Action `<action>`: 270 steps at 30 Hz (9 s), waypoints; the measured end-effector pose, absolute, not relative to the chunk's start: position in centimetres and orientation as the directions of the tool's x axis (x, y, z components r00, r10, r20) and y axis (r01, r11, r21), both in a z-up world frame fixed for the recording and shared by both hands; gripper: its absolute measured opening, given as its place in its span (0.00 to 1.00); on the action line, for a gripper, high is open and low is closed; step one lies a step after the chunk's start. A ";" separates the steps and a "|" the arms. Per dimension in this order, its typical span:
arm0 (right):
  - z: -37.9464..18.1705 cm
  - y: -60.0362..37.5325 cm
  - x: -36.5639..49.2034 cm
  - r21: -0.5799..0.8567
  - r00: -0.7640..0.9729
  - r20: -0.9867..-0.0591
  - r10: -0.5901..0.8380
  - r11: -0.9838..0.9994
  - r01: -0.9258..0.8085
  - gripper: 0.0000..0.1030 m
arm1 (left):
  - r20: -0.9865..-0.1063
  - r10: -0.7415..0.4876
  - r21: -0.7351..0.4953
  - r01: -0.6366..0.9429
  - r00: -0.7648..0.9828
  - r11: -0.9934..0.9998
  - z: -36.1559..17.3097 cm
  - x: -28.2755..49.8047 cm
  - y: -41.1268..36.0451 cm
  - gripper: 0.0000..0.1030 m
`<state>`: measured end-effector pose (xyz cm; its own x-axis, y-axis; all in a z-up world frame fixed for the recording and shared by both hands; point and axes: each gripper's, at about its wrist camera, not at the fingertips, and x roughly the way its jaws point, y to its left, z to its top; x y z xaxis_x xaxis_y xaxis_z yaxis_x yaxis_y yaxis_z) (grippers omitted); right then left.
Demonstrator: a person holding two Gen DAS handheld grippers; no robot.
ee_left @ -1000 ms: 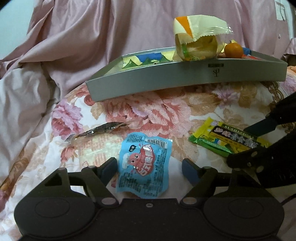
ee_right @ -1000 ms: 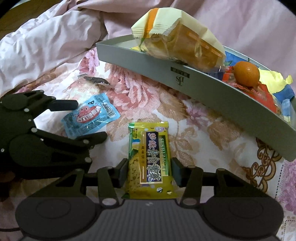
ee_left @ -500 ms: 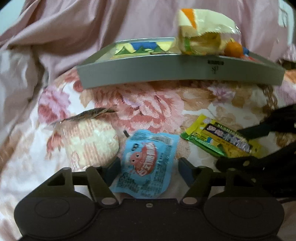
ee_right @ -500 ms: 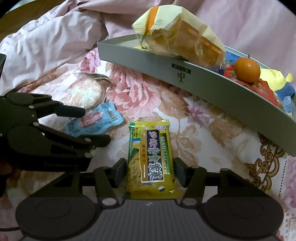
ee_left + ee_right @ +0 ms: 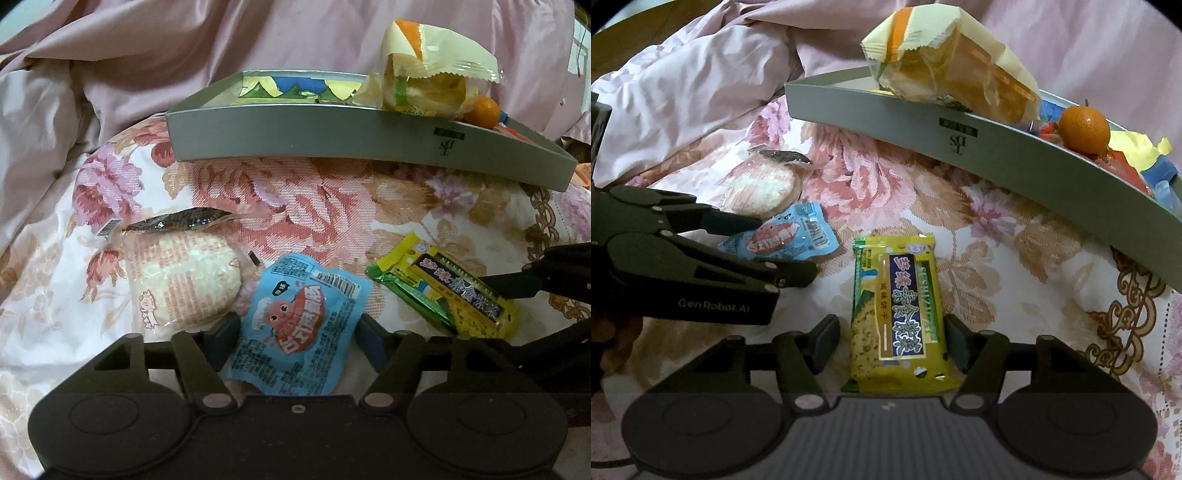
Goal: Organize snacks
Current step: 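Grasp the yellow-green candy bar with the right tool while the left tool grasps the blue packet, then carry the candy bar with the right tool while the left tool carries the blue packet over the tray, then release the blue packet into the tray with the left tool while the right tool releases the candy bar, then withdraw both tools from the tray toward the cake packet and dark strip, then lower the right tool onto the round cream cake packet and close it, then grasp the dark seaweed strip with the left tool while the right tool holds the cake packet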
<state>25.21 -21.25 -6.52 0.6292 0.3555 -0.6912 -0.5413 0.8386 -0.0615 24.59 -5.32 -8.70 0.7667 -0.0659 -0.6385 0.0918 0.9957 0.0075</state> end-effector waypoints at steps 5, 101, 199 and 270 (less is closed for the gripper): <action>-6.4 -21.2 25.1 -0.064 0.644 -0.681 0.348 0.848 -0.526 0.50 | -0.643 -0.052 0.014 0.080 0.764 0.997 -8.4 24.2 -5.5 0.60; 0.8 -25.3 28.0 -0.091 0.956 -0.099 0.275 0.955 -0.283 0.97 | -0.427 0.105 -0.140 -0.181 0.898 0.973 3.6 30.5 -6.0 0.99; -6.5 -3.1 28.1 -0.032 0.753 -0.569 0.331 0.906 -0.422 1.00 | -0.491 0.310 -0.256 -0.475 0.814 0.842 -6.8 17.4 12.6 0.99; -5.2 -20.0 24.6 0.095 0.606 -0.659 0.446 0.848 -0.521 0.75 | -0.851 -0.377 -0.219 0.405 0.366 0.888 -6.0 30.9 3.0 0.99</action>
<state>24.60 -20.05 -5.18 0.6057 0.4459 -0.6590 -0.5209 0.8483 0.0952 30.92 2.98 -5.99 0.3662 -0.3772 -0.8507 0.4053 0.8876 -0.2191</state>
